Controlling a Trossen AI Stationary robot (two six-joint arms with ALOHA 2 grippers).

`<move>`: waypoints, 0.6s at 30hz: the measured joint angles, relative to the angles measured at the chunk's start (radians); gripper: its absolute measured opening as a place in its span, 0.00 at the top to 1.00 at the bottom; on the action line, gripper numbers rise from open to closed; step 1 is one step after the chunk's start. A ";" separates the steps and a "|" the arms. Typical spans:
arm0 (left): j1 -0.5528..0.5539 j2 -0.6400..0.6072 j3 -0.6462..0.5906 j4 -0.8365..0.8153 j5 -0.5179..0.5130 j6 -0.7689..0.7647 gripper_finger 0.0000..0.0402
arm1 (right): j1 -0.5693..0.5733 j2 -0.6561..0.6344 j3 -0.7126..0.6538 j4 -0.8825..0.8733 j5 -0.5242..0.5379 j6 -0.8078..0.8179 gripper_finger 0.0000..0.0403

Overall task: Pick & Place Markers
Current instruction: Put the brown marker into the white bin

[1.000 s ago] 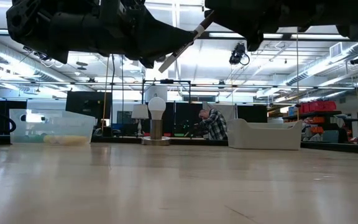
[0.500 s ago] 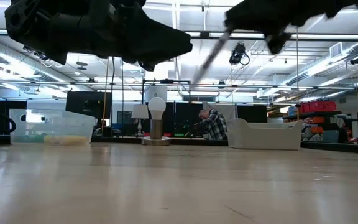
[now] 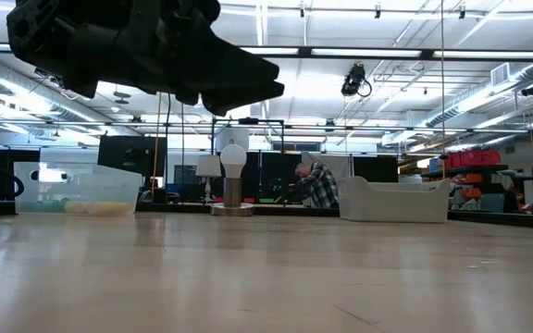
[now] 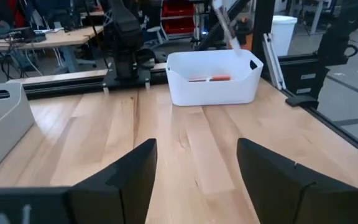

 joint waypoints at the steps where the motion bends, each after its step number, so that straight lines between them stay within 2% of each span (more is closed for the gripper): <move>1: 0.000 0.000 0.000 -0.002 0.000 -0.001 0.43 | 0.026 0.001 -0.001 -0.048 -0.004 0.076 0.95; 5: 0.000 0.000 0.000 -0.012 0.000 -0.001 0.45 | 0.125 0.002 -0.053 -0.184 -0.044 0.398 0.94; 10: 0.000 0.000 0.000 -0.016 0.000 -0.001 0.47 | 0.211 0.002 -0.168 -0.258 -0.197 0.712 0.92; 13: 0.001 0.000 0.000 -0.017 0.000 -0.001 0.47 | 0.231 0.002 -0.262 -0.148 -0.270 0.793 0.92; 18: 0.001 0.000 0.000 -0.017 -0.003 -0.002 0.47 | 0.232 0.002 -0.429 0.169 -0.324 0.794 0.91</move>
